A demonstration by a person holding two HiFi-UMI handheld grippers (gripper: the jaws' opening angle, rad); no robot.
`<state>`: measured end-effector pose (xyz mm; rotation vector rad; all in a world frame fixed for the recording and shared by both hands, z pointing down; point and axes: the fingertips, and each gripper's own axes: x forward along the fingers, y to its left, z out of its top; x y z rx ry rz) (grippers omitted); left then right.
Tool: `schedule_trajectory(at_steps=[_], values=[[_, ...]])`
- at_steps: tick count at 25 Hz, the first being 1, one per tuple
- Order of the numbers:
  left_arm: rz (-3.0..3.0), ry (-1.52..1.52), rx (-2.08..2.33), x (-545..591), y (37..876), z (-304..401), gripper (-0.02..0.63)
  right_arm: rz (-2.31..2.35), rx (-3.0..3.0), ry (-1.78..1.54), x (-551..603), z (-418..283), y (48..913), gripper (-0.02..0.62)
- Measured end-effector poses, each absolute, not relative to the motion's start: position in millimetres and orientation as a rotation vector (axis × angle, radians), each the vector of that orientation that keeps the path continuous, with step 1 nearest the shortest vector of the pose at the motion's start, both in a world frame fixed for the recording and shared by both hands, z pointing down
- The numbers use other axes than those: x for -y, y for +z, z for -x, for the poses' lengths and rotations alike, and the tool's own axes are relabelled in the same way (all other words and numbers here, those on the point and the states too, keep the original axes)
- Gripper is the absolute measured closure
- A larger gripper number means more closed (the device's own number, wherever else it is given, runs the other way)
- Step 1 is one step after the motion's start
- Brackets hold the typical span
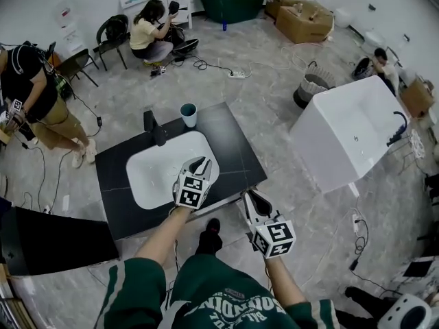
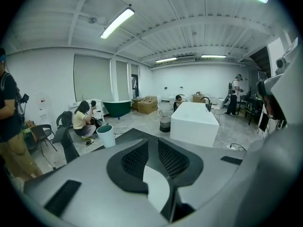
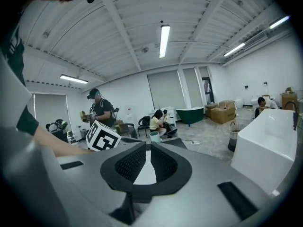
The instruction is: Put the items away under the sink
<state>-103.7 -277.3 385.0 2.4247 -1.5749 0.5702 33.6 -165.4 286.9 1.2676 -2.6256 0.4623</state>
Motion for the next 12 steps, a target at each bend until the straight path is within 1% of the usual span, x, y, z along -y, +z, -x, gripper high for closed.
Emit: schedule_trajectory(at_steps=[4, 6, 7, 10, 11, 12], values=[[-2.408, 0.574, 1.571, 330.7, 396.7, 133.8, 0.503, -1.263, 2.612, 0.470, 214.9, -6.1, 285.7, 0.535], [-2.387, 0.580, 1.583, 352.7, 400.9, 146.3, 0.461, -1.252, 2.599, 0.478, 234.1, 3.8, 290.4, 0.535], [-2.377, 0.571, 1.602, 364.2, 402.0, 152.8, 0.431, -1.246, 2.590, 0.484, 243.3, 8.4, 293.2, 0.535], [-2.343, 0.529, 1.664, 397.7, 401.8, 176.3, 0.289, -1.232, 2.564, 0.493, 270.7, 26.4, 297.2, 0.535], [-2.330, 0.519, 1.672, 406.5, 400.3, 183.6, 0.255, -1.228, 2.558, 0.492, 278.3, 32.2, 297.5, 0.535], [-2.314, 0.510, 1.677, 414.6, 399.1, 190.7, 0.237, -1.225, 2.553, 0.491, 285.5, 37.0, 298.2, 0.535]])
